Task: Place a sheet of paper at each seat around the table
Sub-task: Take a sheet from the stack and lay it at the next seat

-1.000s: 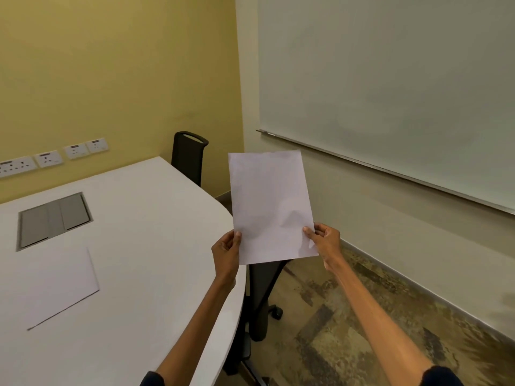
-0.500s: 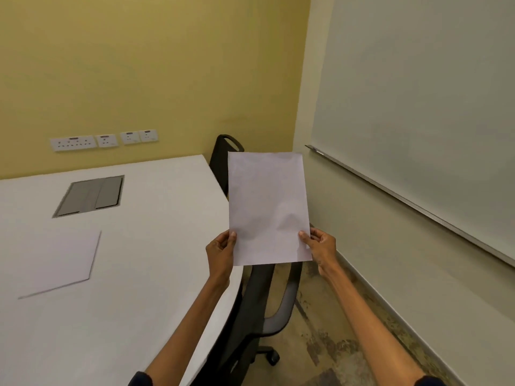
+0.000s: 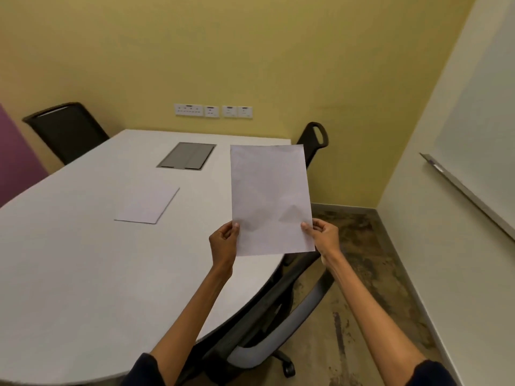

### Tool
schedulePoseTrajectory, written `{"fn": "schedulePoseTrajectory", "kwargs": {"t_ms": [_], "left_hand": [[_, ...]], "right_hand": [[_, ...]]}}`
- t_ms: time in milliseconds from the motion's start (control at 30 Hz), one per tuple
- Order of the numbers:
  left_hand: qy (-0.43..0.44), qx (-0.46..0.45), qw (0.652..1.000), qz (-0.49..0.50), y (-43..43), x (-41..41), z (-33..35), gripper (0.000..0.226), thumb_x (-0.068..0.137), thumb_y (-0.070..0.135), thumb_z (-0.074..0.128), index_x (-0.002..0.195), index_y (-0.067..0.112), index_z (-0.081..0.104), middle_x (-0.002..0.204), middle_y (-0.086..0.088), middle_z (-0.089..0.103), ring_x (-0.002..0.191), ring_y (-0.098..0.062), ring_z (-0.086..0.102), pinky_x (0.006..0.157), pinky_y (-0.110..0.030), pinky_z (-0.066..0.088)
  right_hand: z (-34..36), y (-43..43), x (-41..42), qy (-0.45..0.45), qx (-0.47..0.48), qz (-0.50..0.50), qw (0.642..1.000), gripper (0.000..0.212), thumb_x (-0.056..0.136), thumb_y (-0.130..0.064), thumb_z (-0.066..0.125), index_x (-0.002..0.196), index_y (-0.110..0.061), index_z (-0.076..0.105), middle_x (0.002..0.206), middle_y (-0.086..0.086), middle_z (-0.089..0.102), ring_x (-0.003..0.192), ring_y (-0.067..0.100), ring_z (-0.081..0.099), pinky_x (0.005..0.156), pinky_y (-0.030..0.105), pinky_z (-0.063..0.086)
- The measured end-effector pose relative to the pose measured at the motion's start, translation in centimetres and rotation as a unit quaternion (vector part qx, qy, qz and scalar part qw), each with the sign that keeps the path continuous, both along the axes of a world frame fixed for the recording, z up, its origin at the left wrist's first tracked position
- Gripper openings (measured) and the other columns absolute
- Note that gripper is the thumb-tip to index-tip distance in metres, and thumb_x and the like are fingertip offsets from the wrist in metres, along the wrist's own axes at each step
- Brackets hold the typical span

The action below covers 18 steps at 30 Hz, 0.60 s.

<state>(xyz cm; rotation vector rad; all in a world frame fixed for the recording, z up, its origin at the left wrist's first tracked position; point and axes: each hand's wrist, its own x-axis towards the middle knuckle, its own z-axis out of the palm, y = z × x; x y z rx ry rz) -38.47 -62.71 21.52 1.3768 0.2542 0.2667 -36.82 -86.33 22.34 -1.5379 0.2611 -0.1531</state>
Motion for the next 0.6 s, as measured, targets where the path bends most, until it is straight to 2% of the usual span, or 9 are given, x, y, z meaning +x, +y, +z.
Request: {"fn": "schedulePoseTrajectory", "kwargs": {"t_ms": [167, 300, 400, 467, 600], "left_hand": [[0.0, 0.003, 0.997, 0.071, 0.8, 3.1, -1.0, 0.026, 0.093, 0.017, 0.064, 0.116, 0.004, 0.068, 0.101, 0.0, 0.07, 0.085, -0.005, 0.066, 0.064, -0.01, 0.054], [0.017, -0.009, 0.994, 0.107, 1.7, 5.3, -2.0, 0.023, 0.093, 0.015, 0.064, 0.112, 0.005, 0.069, 0.1, 0.0, 0.071, 0.085, -0.01, 0.067, 0.068, -0.013, 0.053], [0.039, -0.011, 0.991, 0.128, 2.6, 6.4, -2.8, 0.021, 0.093, 0.012, 0.063, 0.111, 0.005, 0.069, 0.098, 0.0, 0.071, 0.086, -0.012, 0.066, 0.075, -0.022, 0.054], [0.055, -0.015, 0.987, 0.153, 3.4, 6.4, -3.6, 0.02, 0.093, 0.01, 0.063, 0.11, 0.003, 0.07, 0.102, -0.006, 0.071, 0.091, -0.019, 0.066, 0.084, -0.032, 0.055], [0.097, 0.001, 0.978, 0.182, 5.1, 6.4, -5.2, 0.022, 0.094, 0.01, 0.061, 0.111, 0.0, 0.069, 0.108, -0.013, 0.072, 0.098, -0.025, 0.068, 0.096, -0.045, 0.053]], "right_hand": [[-0.9, 1.1, 5.9, 0.004, -0.002, 0.074, 0.997, 0.021, 0.085, -0.011, 0.072, 0.105, -0.004, 0.068, 0.095, 0.007, 0.072, 0.082, 0.018, 0.07, 0.068, 0.025, 0.058], [-1.6, 2.1, 10.2, 0.019, -0.022, 0.123, 0.992, 0.013, 0.084, -0.011, 0.073, 0.096, -0.012, 0.069, 0.097, 0.004, 0.071, 0.084, 0.016, 0.069, 0.067, 0.023, 0.057], [-2.4, 2.9, 13.0, 0.034, -0.041, 0.161, 0.985, 0.021, 0.085, -0.01, 0.073, 0.104, -0.005, 0.069, 0.101, 0.007, 0.071, 0.089, 0.02, 0.069, 0.074, 0.029, 0.057], [-3.1, 3.6, 14.5, 0.052, -0.056, 0.187, 0.98, 0.026, 0.084, -0.01, 0.073, 0.109, -0.003, 0.069, 0.103, 0.009, 0.071, 0.092, 0.024, 0.068, 0.079, 0.036, 0.057], [-4.6, 5.9, 17.2, 0.078, -0.076, 0.246, 0.963, 0.019, 0.084, -0.009, 0.073, 0.103, -0.006, 0.071, 0.102, 0.011, 0.073, 0.092, 0.025, 0.069, 0.079, 0.039, 0.057]]}}
